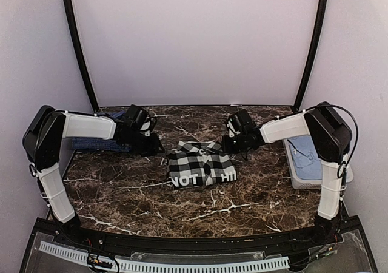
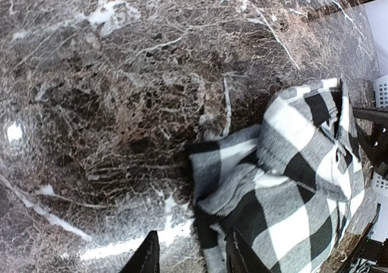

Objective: Fold and stack the long sleeve shirts
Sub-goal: Smooth out the square-folded shirt at the center of the board.

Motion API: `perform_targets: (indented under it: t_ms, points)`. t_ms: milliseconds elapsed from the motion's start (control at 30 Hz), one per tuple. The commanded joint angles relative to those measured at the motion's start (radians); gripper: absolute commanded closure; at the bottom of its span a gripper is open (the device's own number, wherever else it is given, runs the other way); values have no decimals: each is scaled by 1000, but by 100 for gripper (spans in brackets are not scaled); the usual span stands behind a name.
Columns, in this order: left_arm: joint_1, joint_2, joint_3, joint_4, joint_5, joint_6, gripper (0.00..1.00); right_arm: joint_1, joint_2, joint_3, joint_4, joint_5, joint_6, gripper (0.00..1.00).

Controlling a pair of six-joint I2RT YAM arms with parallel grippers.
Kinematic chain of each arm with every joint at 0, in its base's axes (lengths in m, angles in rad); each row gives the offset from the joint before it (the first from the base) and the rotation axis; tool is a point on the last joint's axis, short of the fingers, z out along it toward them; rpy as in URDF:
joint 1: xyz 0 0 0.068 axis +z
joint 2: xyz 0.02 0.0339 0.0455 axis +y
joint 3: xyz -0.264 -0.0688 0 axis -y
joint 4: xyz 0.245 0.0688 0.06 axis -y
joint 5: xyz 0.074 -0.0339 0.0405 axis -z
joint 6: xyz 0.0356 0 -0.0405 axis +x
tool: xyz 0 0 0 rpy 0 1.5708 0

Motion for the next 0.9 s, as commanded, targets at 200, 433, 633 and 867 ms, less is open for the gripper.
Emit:
perform_targets:
  t_ms: [200,433,633,867]
  points:
    - [3,-151,-114,12,46,-54,64,11,-190,10,-163,28,-33,64]
    - [4,-217,-148,8,33,-87,65,113,-265,-62,-130,9,38,69]
    - [3,-275,-178,-12,-19,-102,65,118,-247,-175,-38,-28,98,69]
    - [15,-344,-219,-46,-118,-115,65,110,-256,-334,42,-47,147,67]
